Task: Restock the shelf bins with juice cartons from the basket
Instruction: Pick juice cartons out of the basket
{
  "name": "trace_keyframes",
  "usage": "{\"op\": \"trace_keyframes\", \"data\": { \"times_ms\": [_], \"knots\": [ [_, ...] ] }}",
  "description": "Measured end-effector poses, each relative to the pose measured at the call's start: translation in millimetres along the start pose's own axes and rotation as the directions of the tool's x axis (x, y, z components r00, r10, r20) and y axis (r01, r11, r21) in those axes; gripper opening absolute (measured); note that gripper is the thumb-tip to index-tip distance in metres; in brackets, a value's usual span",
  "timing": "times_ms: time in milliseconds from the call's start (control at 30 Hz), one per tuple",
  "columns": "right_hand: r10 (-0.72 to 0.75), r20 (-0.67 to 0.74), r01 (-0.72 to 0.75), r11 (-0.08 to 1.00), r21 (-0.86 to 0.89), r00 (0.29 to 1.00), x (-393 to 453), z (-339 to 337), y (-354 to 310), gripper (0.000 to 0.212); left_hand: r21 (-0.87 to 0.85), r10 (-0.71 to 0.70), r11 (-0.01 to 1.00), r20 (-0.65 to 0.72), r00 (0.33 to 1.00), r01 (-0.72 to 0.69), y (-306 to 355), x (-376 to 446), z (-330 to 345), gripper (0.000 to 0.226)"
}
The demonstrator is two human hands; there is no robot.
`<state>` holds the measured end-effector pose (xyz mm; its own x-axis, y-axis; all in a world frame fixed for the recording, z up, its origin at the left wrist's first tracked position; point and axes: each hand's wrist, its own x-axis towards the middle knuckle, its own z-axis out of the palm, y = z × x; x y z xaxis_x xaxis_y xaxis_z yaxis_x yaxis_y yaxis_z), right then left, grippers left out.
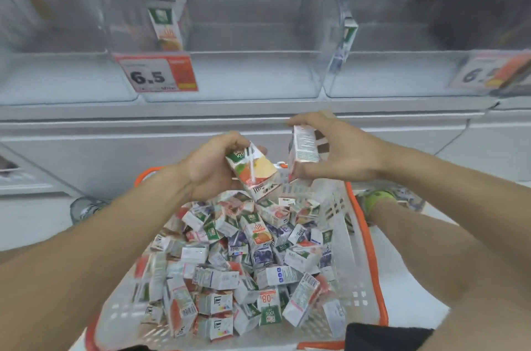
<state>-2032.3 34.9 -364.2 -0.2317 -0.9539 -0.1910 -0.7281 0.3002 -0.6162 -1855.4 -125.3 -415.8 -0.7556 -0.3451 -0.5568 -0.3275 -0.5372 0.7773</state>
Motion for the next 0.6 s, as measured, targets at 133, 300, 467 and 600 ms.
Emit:
{"op": "trace_keyframes", "data": {
  "times_ms": [133,300,467,600],
  "knots": [
    [-0.074,-0.120,0.088,0.990,0.113,0.990,12,-15,-33,0.074,0.353,0.072,0.933,-0.012,0.997,-0.063,62,-35,8,0.045],
    [-0.193,-0.220,0.209,0.976,0.054,0.956,39,-1,-67,0.091,0.648,0.117,0.751,0.060,0.991,-0.128,88,-61,-14,0.059],
    [-0.326,-0.248,0.291,0.942,-0.169,0.912,59,19,-91,0.111,0.749,0.199,0.635,0.081,0.977,-0.191,99,-63,-31,0.057],
    [-0.252,-0.277,0.224,0.966,-0.131,0.927,66,21,-98,0.111,0.761,0.260,0.615,0.052,0.964,-0.207,106,-68,-38,0.052]
  ]
}}
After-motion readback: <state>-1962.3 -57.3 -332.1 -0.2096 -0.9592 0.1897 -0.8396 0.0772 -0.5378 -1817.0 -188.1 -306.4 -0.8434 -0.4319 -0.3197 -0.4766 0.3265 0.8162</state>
